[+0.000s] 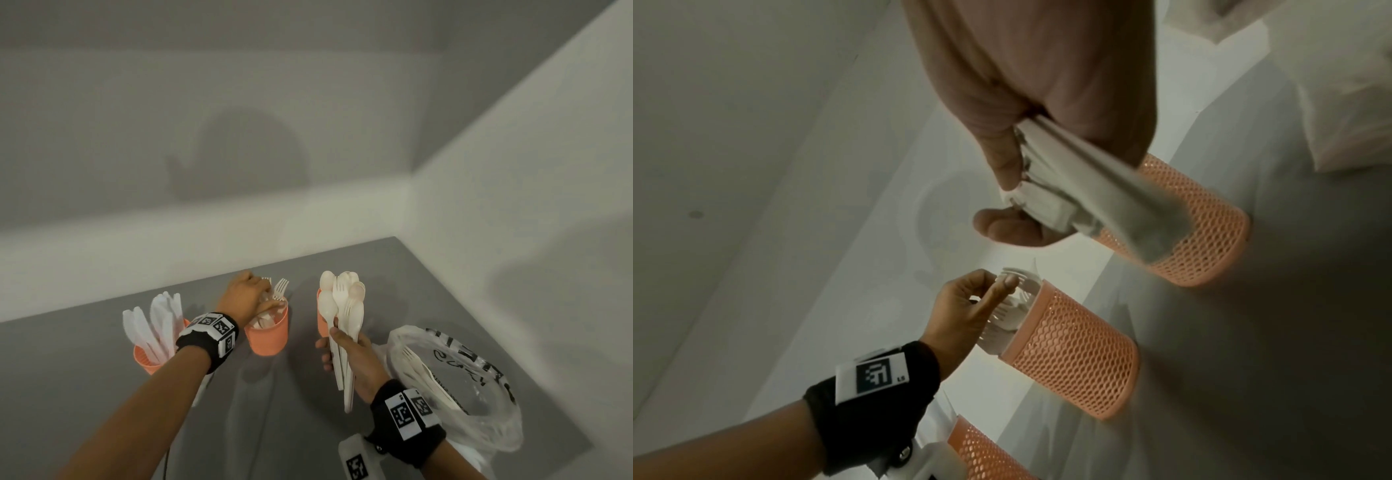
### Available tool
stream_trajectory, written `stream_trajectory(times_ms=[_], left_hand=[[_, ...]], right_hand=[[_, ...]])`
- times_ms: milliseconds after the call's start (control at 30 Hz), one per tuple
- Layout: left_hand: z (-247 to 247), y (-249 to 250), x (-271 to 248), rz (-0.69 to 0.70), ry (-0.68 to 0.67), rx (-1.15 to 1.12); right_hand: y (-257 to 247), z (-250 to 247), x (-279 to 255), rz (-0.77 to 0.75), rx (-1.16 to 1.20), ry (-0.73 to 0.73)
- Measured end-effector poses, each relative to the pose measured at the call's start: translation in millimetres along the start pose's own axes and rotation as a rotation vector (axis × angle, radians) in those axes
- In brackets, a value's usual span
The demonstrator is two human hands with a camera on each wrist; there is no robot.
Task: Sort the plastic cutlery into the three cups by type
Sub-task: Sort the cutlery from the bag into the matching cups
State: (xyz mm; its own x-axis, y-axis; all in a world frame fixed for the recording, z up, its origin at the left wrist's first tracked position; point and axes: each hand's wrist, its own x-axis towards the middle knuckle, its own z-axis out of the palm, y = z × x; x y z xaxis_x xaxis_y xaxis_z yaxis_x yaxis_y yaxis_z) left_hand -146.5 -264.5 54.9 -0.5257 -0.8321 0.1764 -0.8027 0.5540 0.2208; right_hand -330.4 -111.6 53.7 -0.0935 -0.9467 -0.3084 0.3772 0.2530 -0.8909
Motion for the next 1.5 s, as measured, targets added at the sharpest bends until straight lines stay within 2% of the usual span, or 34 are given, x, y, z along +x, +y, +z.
stream_trajectory(times_ms=[133,200,300,367,433,467,533,633,833,933,1033,1133,1233,1300,1433,1500], left_hand=[[3.1,-6.0,9.9,-0.015,-0.056,-0.006],[5.4,-4.9,9.1,0.038,0.040,0.084],[3.5,4.4,6.7,-0.087,0.041,0.066],[-1.9,17.1,2.1,-0.124,0.139,-0.032],[-9.2,38.5,-2.4,-0.154,0.298,-0.270],[-11.8,49.9,-5.0,-0.175,0.333,-0.421],[-13.6,74.7,-9.4,-0.238,0.309,-0.674],[-5.1,102.4,-15.5,-0.355,0.177,-0.853],[3.0,124.7,-14.2,-0.484,0.180,-0.914],[-1.0,120.1,-9.3,-0.500,0.202,-0.851],[-7.8,108.1,-2.5,-0.521,0.309,-0.991],[-34.0,101.8,0.2,-0.546,0.497,-1.222],[-53.2,94.4,0.8,-0.481,0.599,-1.273],[-50.4,95.5,-3.6,-0.464,0.508,-1.190],[-18.6,112.7,-21.6,-0.451,0.177,-1.117],[-6.7,118.5,-25.7,-0.409,0.145,-1.090]], right_hand=[[-3.5,-2.9,1.7,-0.005,-0.004,-0.004],[-2.7,-3.7,2.6,-0.005,-0.015,-0.022],[0.2,-5.3,4.0,-0.007,-0.057,-0.039],[3.5,-5.5,5.4,-0.020,-0.101,-0.030],[7.3,-4.2,7.3,-0.045,-0.148,0.011],[9.7,-2.4,8.6,-0.060,-0.174,0.041],[13.7,2.0,11.2,-0.110,-0.233,0.106],[16.3,8.4,13.5,-0.170,-0.361,0.163],[17.7,10.3,9.6,-0.181,-0.439,0.170],[16.5,9.4,4.8,-0.174,-0.412,0.091],[12.7,5.0,-0.5,-0.151,-0.345,0.038],[12.7,-2.4,-3.8,-0.108,-0.257,0.036],[13.0,-5.1,-6.1,-0.091,-0.155,0.002],[12.9,-4.6,-6.6,-0.083,-0.101,-0.026],[9.1,-0.5,-8.5,-0.088,-0.070,-0.090],[8.0,0.9,-9.5,-0.088,-0.096,-0.109]])
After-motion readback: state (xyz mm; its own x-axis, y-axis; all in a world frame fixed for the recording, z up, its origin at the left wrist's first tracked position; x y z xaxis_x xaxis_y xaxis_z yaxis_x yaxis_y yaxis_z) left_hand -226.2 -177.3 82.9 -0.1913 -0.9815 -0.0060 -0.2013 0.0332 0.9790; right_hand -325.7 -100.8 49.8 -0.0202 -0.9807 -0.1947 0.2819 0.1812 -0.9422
